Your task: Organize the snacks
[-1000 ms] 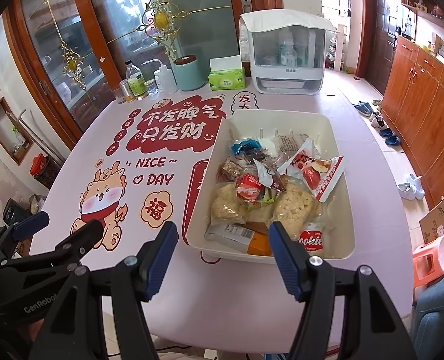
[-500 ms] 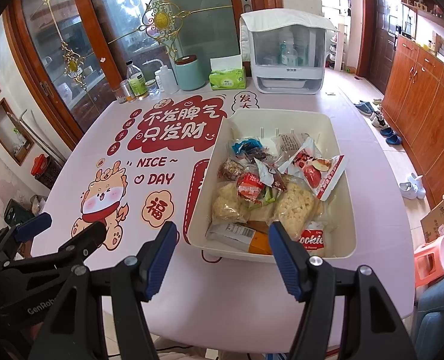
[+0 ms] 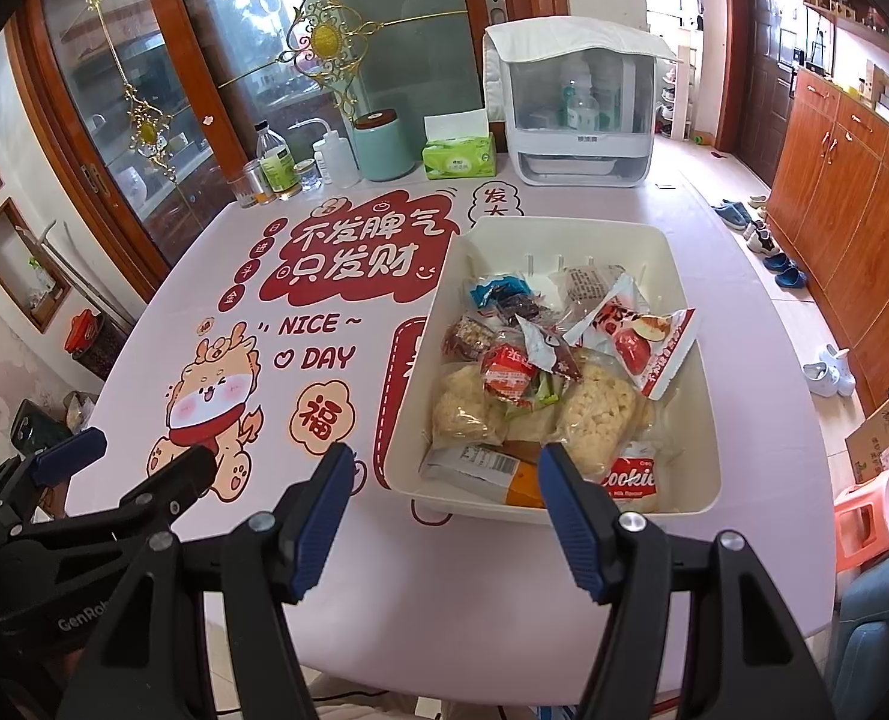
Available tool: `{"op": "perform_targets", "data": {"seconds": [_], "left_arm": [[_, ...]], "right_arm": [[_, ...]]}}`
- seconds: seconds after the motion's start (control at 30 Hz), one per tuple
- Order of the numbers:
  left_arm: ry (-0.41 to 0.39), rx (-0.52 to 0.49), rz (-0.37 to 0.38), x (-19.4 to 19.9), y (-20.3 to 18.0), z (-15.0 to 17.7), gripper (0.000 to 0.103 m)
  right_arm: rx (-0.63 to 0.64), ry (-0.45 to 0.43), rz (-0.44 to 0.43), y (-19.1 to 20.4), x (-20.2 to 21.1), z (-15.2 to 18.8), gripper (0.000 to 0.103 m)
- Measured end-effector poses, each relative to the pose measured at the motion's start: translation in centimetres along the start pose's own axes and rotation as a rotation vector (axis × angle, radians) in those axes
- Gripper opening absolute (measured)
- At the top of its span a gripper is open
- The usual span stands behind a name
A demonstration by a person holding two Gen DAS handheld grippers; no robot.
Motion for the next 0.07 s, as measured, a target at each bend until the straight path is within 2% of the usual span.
{"op": "perform_targets", "data": {"seconds": [0.07], "left_arm": [[0.0,0.0,0.0,0.0,-0.02,0.0,0.098]], "right_arm": [[-0.001,0.001,-0.001,0.17,-0.03,0.04,0.064]]}}
Point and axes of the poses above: each gripper's, at about its wrist camera, not at the fingertips, and x roughly against the way its jaws point, y to its left, z to its underside, the point moved 6 cm from there along -x, roughly the way its jaws point, and after that the axes turned 4 degrees about x, right-handed, at the moved point
